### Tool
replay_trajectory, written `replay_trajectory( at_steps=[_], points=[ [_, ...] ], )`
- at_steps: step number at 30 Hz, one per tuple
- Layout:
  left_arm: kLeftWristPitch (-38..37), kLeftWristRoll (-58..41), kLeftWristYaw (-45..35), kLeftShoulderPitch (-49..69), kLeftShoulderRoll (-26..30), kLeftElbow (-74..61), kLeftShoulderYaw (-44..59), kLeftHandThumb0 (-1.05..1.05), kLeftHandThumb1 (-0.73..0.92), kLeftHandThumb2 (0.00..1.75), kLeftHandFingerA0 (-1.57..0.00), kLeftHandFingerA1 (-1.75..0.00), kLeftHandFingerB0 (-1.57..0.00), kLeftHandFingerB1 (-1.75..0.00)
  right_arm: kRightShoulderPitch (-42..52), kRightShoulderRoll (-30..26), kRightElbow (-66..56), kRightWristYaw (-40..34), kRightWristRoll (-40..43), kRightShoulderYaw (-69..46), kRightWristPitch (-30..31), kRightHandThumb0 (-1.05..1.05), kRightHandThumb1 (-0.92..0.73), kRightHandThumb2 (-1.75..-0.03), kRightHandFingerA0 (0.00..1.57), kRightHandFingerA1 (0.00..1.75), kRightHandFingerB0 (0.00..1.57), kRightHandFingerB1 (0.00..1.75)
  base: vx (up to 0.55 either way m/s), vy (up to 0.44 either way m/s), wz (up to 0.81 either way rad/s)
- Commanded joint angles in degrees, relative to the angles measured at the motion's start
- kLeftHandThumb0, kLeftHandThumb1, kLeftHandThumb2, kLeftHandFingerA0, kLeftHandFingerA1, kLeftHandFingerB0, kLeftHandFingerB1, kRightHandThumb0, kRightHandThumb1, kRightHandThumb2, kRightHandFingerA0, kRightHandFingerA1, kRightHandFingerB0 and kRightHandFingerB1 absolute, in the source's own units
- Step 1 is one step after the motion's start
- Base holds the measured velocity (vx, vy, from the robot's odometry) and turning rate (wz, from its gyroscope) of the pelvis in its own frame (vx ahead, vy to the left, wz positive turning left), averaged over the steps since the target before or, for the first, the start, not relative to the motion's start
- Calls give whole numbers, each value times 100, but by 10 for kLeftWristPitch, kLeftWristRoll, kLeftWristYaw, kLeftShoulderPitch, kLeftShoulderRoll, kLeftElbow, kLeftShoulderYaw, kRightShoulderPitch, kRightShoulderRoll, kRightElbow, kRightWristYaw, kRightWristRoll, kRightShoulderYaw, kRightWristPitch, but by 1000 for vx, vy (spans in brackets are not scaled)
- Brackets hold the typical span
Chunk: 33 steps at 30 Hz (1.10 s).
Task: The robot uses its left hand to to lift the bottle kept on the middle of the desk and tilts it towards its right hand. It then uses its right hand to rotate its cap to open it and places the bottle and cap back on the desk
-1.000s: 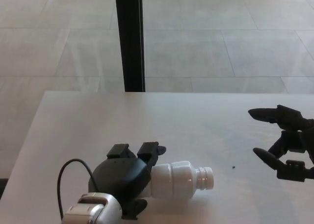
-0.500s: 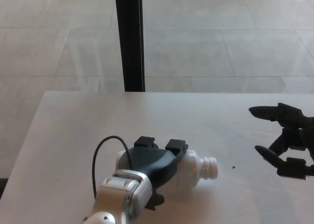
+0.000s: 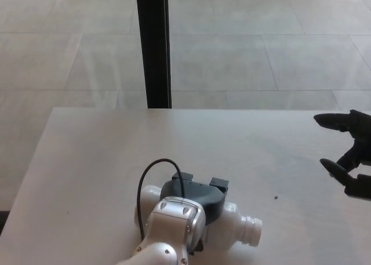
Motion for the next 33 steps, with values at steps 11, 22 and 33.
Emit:
replay_trajectory(
  at_steps=[11, 22, 33],
  points=[
    [37, 76, 168, 72, -14, 27, 15, 10, 56, 61, -95, -120, -79, -73, 3, -4, -6, -15, 30, -51, -30, -20, -63, -59, 84, 115, 58, 43, 0, 0, 0],
    [-44, -60, 309, 188, -71, -47, 177, 11, 71, 97, -109, -152, -87, -115, 35, 8, -17, -13, 29, -39, -20, -20, -63, -59, 87, 124, 59, 45, 0, 0, 0],
    [-130, -128, 350, 205, -89, -111, 290, 13, 76, 95, -100, -157, -81, -125, 56, 36, -46, -2, -18, 60, 25, -34, -59, -57, 90, 100, 57, 43, 0, 0, 0]
  ],
)
